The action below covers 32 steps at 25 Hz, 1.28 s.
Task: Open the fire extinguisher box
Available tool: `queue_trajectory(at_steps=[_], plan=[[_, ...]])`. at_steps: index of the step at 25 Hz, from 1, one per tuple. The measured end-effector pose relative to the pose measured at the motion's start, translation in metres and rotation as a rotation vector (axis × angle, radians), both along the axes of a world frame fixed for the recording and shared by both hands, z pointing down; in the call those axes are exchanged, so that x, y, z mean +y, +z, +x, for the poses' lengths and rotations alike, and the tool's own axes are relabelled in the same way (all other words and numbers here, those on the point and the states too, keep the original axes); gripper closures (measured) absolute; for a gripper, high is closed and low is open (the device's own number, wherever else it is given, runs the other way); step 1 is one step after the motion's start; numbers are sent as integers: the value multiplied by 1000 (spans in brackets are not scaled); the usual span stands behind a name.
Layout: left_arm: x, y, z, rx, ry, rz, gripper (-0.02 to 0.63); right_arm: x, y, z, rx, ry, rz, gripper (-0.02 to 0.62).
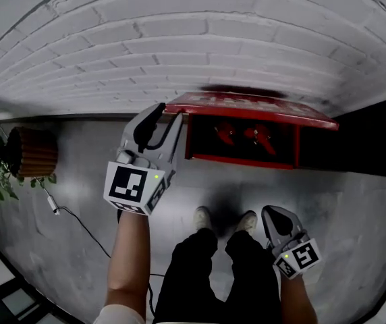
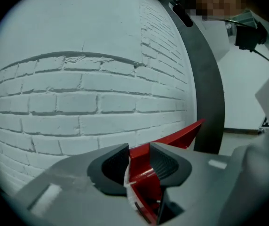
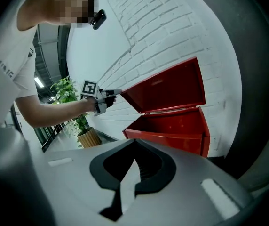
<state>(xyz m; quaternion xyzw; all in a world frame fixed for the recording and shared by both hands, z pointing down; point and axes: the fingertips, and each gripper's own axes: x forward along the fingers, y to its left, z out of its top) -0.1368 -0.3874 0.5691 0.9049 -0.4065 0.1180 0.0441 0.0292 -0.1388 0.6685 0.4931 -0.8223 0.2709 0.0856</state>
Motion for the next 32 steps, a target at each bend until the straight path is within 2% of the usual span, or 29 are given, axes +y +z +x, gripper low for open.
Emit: queue_trajectory(at_steps=[5, 13, 15, 17, 24, 28, 32], plan=[[-38, -17, 9, 8, -49, 76, 466, -1, -3, 3, -4, 0, -14, 591], [-79, -25, 17, 2, -105, 77, 473, -4, -8, 7, -19, 5, -42, 591], [-82, -26, 16, -1, -124, 80, 530, -9, -14, 12, -16, 11, -32, 591], [-82, -28, 18, -4, -126, 80, 537, -15, -19, 17, -11, 20, -18, 591], [-47, -14, 14, -21, -125, 41, 547, -26, -21, 30, 15, 35, 4, 591], [-8, 13, 10, -48, -132, -48, 578, -35, -27, 36, 35, 43, 27, 591], [29, 24, 12, -71, -119, -92, 600, -48, -47, 40, 55, 52, 59, 591]])
